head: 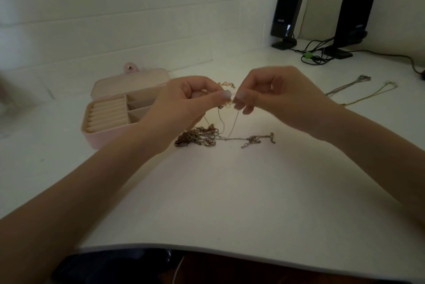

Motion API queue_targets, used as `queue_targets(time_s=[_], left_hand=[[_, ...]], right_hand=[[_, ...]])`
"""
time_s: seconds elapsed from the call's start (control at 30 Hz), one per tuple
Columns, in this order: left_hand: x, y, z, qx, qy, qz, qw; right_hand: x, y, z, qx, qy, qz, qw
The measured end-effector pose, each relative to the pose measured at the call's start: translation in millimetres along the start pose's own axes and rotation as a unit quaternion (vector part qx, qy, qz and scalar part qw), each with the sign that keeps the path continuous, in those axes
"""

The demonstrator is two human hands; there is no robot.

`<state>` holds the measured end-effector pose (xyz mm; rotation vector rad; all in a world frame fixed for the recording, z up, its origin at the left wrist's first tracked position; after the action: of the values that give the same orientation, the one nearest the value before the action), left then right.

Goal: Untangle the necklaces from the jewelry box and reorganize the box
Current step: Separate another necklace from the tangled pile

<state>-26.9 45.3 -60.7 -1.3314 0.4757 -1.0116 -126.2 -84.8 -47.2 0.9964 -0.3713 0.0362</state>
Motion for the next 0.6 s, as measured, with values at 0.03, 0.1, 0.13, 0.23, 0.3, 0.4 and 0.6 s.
queue_targets(time_s=[0.03, 0.1, 0.13, 0.23, 0.3, 0.4, 0.6], left_hand=[[0, 0, 0, 0.011, 0.008, 0.009, 1.000], [1, 2, -1, 0.030, 0.043, 0.029, 0.998], [1, 3, -3, 0.036, 0.062, 0.038, 0.997], [-1, 5, -7, 0.042, 0.103, 0.060, 0.992], [-2, 4, -7, 0.036, 0.115, 0.059, 0.991], [-2, 2, -6, 0.040, 0.105, 0.041, 0.993], [-3, -3, -4, 0.024, 0.091, 0.018, 0.995]], right_hand=[[1, -1, 5, 0.023, -0.008, -0.010, 1.000], [2, -4, 11, 0.063, -0.016, -0.034, 0.997], [2, -4, 11, 0.075, -0.010, -0.040, 0.996], [1, -5, 1, 0.103, 0.013, -0.052, 0.993], [1, -4, -2, 0.113, 0.007, -0.060, 0.992], [0, -4, 3, 0.141, -0.024, -0.068, 0.987], [0, -2, 14, 0.135, -0.053, -0.066, 0.987]])
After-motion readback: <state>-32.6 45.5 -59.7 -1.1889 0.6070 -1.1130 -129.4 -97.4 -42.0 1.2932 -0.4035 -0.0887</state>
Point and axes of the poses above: each hand's wrist, its own x-axis towards the middle knuckle, its own z-axis out of the back of the hand, y = z × x, the point moved 4 cm from there along x, towards the middle knuckle, and after that the axes turned 4 degrees about y, right-handed, at the moved point
